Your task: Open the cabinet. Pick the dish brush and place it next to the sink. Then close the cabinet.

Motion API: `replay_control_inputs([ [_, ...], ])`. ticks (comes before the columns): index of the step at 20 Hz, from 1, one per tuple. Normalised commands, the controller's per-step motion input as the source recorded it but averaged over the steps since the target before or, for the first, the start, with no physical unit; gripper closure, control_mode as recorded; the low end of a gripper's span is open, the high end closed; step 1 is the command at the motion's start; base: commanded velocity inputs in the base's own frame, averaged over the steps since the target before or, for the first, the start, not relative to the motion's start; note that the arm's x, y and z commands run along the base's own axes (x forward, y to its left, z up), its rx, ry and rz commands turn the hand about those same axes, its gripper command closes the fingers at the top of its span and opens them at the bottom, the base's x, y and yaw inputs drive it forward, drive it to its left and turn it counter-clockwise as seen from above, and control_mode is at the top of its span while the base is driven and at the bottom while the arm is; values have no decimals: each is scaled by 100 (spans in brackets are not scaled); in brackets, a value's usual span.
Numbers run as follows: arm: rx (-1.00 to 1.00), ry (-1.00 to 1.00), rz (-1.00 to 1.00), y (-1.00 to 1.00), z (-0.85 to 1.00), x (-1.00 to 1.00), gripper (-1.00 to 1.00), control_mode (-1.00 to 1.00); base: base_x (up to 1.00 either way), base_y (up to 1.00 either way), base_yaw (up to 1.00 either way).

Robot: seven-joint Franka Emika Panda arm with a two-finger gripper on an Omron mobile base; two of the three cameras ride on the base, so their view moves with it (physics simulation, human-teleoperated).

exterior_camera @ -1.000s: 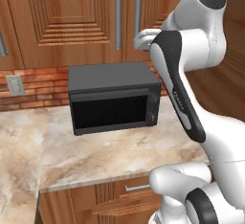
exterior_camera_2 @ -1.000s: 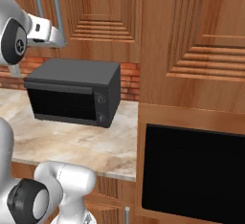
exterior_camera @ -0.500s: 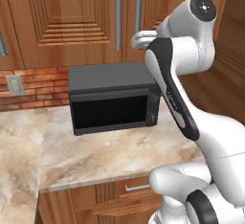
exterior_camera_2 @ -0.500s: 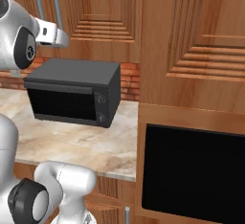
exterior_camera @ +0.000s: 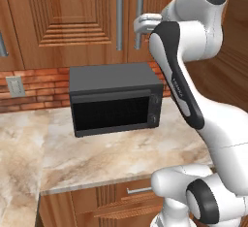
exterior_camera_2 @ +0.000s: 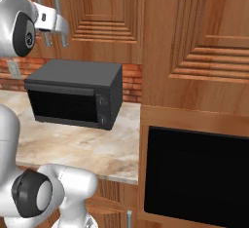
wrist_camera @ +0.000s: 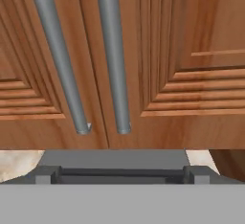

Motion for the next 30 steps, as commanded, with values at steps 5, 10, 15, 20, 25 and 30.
replay_control_inputs([
  [5,0,-3,0,2,-33,44,-100,-100,0,0,0],
  [10,0,-4,0,5,-51,50,-100,-100,0,0,0],
  [15,0,-3,0,6,-7,26,-100,-100,0,0,0],
  [20,0,-3,0,8,0,19,-100,-100,0,0,0],
  [25,0,-3,0,2,0,24,-100,-100,0,0,0],
  [30,0,0,0,0,0,29,-100,-100,0,0,0],
])
